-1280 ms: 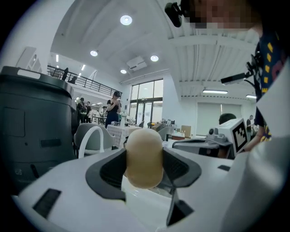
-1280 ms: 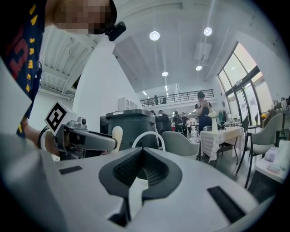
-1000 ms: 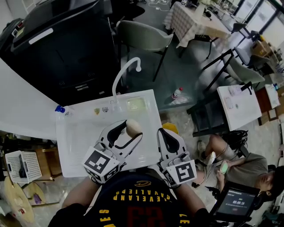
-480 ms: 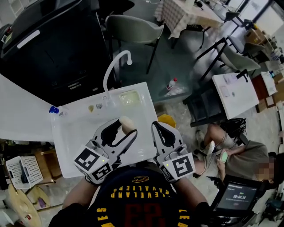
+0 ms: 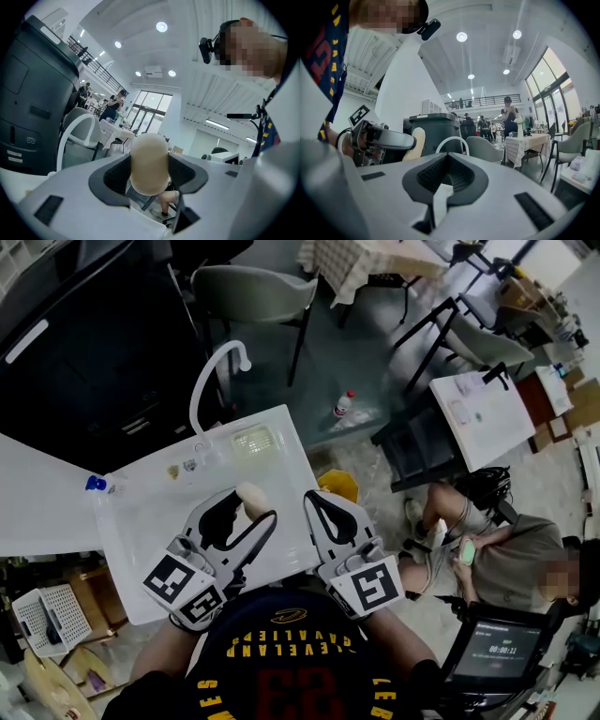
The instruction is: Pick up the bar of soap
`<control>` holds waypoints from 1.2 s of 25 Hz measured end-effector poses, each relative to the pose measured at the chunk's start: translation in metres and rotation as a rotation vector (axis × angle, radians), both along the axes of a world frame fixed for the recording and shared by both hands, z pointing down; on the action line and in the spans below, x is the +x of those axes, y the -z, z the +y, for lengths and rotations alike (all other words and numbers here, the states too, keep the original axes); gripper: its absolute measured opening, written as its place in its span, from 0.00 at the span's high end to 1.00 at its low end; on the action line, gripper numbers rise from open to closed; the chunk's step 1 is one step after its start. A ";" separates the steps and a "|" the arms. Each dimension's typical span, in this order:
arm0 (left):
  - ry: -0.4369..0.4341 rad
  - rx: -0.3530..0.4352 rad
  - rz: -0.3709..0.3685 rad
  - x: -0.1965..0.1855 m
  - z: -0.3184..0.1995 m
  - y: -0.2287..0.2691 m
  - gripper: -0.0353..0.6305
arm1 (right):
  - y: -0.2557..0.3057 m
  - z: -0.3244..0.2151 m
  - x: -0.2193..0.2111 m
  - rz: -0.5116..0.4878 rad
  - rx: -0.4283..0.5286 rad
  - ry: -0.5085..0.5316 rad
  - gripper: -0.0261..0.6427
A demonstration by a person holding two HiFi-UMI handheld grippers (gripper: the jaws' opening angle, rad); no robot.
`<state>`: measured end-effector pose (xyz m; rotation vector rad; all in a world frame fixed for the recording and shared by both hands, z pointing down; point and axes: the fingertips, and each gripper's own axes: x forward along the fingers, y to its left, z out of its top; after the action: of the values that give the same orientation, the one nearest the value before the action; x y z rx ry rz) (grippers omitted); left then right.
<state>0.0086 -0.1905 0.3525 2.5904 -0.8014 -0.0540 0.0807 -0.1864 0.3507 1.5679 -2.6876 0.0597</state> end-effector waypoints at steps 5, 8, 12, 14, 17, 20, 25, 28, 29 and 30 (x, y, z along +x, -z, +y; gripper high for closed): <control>-0.012 -0.005 0.002 0.004 0.000 -0.002 0.55 | -0.008 0.004 0.004 0.013 -0.029 -0.003 0.94; -0.012 -0.006 0.002 0.005 0.000 -0.002 0.55 | -0.009 0.004 0.004 0.015 -0.042 -0.006 0.94; -0.015 -0.008 -0.001 0.006 0.002 -0.003 0.55 | -0.006 0.005 0.003 0.004 -0.029 -0.004 0.94; -0.014 -0.008 -0.001 0.006 0.003 -0.003 0.55 | -0.007 0.006 0.002 0.016 -0.027 0.005 0.94; -0.013 -0.008 -0.001 0.005 0.003 -0.004 0.55 | 0.000 0.005 -0.001 0.002 0.020 0.016 0.94; -0.014 -0.009 -0.002 0.005 0.004 -0.004 0.55 | -0.006 0.006 -0.001 0.016 -0.011 0.011 0.94; -0.017 -0.010 -0.004 0.004 0.004 -0.005 0.55 | -0.006 0.005 -0.002 0.027 -0.017 0.008 0.94; -0.019 -0.012 -0.006 0.004 0.004 -0.006 0.55 | -0.006 0.006 -0.004 0.024 -0.012 0.017 0.94; -0.022 -0.015 -0.006 0.004 0.004 -0.006 0.55 | -0.006 0.007 -0.004 0.023 -0.014 0.015 0.94; -0.026 -0.017 -0.004 0.005 0.005 -0.007 0.55 | -0.006 0.007 -0.004 0.023 -0.017 0.012 0.94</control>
<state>0.0133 -0.1858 0.3590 2.5855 -0.7664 -0.0339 0.0768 -0.1792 0.3567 1.5385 -2.6713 0.0632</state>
